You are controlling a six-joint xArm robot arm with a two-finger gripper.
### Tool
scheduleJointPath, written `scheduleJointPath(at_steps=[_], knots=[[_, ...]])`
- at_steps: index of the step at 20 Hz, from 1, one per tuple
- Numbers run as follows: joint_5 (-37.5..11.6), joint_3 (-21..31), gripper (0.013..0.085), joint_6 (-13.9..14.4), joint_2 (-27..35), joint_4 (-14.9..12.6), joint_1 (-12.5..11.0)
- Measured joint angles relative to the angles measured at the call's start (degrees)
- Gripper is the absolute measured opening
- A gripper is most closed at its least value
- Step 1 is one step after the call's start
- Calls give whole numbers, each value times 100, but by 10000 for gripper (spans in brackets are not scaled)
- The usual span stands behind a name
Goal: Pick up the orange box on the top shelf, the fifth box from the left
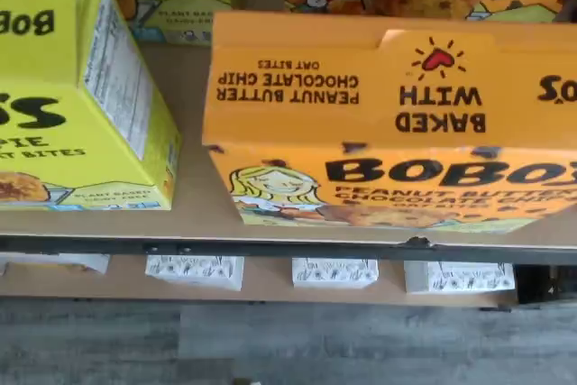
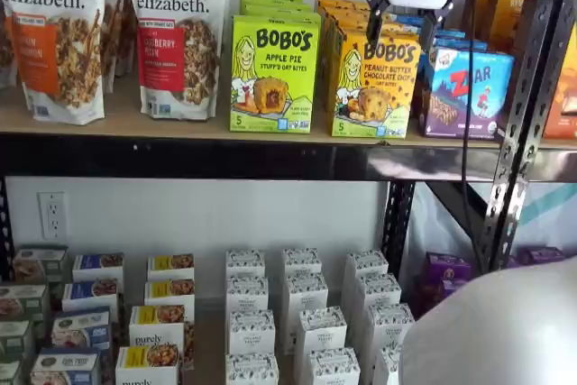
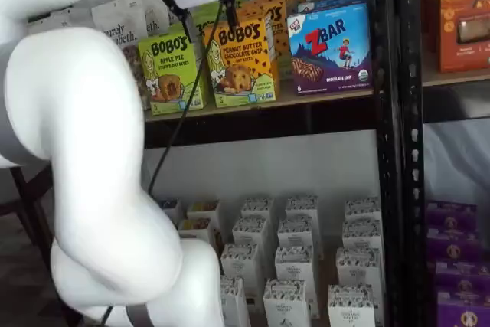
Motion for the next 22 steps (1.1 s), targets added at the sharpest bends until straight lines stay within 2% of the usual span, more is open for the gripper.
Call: scheduleJointPath(at_steps=[4, 7, 10, 22], knots=[[76, -103, 850, -150, 165, 292, -175], [-132, -58, 850, -297, 197, 407, -319], [-248, -53, 850, -466, 250, 654, -485], [-431, 41, 850, -426, 271, 511, -427]])
